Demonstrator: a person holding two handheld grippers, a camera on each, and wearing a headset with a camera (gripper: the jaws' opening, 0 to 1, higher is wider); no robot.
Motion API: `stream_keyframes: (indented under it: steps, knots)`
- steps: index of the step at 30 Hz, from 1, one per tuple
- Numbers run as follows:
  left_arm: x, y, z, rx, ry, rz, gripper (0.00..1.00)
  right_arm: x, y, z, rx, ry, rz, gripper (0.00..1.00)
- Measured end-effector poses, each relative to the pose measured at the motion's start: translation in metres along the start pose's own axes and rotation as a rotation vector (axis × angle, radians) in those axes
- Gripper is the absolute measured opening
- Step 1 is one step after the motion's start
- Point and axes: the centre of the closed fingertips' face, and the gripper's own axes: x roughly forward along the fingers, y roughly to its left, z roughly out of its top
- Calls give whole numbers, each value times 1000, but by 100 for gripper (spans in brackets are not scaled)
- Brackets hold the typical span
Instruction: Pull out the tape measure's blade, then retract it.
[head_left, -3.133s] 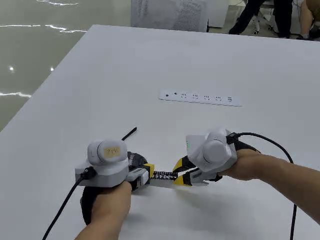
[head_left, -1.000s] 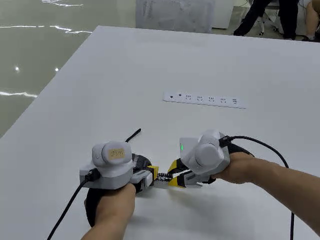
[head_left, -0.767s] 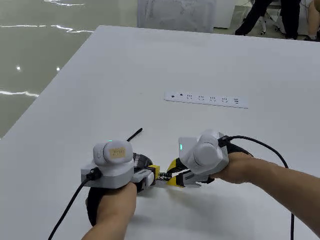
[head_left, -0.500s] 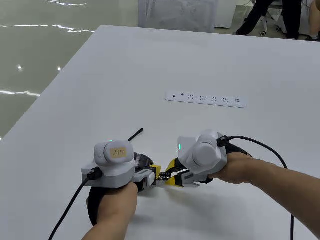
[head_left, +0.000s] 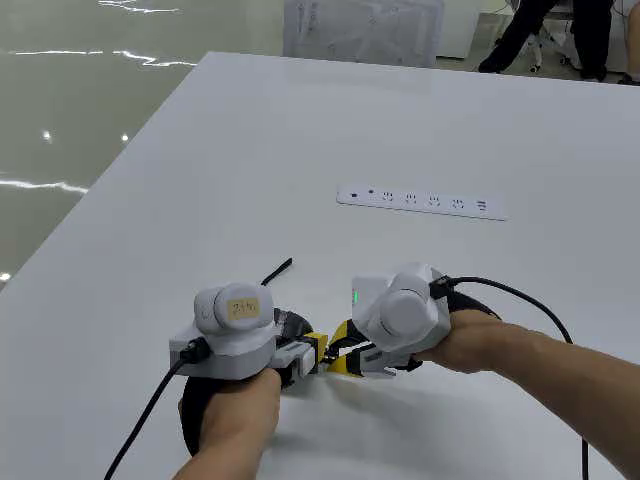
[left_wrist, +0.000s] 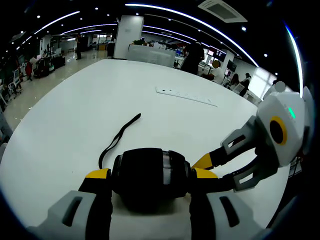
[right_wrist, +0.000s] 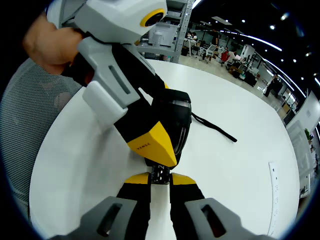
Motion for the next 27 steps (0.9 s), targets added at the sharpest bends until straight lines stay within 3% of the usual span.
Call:
stream_keyframes:
  steps: [11, 27]
  knots:
    - [-1, -1, -1, -11, -3, 8, 59, 6, -1, 3, 17, -1, -8, 13]
    - [1, -3, -2, 42, -2, 7, 60, 4, 4, 3, 43, -13, -16, 14]
